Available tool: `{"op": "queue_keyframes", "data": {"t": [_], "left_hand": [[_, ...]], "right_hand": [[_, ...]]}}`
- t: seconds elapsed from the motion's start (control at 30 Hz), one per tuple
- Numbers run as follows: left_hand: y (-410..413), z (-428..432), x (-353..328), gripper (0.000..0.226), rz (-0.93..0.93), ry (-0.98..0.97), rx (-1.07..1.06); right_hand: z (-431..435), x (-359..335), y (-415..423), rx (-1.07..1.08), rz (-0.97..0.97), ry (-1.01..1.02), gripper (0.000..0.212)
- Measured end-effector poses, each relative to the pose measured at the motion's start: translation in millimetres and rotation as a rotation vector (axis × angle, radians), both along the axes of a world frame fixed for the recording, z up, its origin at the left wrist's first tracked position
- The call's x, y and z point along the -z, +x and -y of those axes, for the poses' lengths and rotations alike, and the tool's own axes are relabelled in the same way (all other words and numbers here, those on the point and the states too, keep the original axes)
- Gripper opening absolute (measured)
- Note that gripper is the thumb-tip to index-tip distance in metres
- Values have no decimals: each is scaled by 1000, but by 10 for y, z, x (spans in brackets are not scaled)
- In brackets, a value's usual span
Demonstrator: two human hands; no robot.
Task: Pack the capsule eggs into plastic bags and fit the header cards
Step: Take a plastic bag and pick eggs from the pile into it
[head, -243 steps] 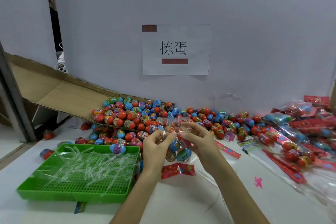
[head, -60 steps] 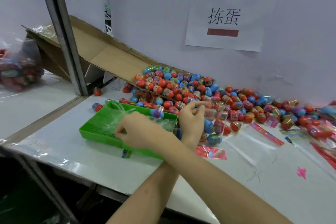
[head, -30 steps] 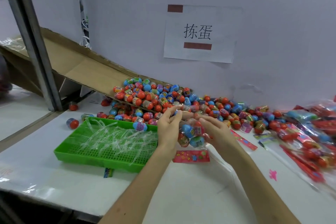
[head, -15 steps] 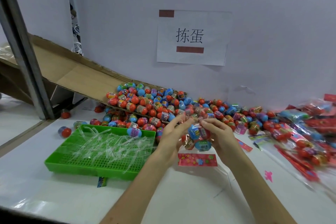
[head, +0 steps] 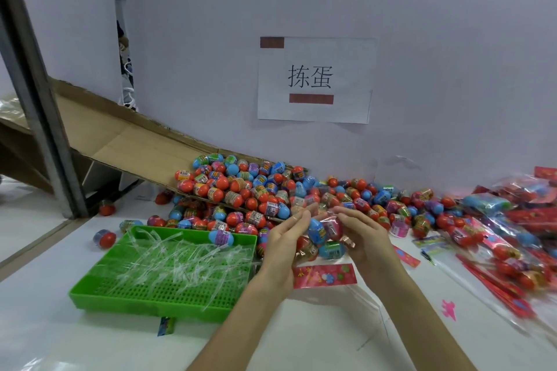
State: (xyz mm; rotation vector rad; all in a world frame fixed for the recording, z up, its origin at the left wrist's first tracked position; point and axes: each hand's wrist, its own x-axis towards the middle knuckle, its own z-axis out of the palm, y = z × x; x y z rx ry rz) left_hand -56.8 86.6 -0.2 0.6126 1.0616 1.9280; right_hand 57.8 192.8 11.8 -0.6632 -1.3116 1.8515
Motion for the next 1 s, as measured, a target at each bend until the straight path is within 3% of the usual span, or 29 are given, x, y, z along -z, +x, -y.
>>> {"op": "queue_keyframes", "data": {"t": [0.17,0.37,0.63,1.0], "left_hand": [[27,50,-52,35,37,34,107],[-21,51,-23,36,42,63,162],[4,61,-34,41,100,70,262],[61,70,-74,41,280,180,343]], "right_hand": [[10,-31,-6,-17,-40,-23,17],[64,-44,-17,-88,24,137,28],[57,-103,37,-128,-85,-11,15],[69,-112,38,-152,-115,-61,22]]}}
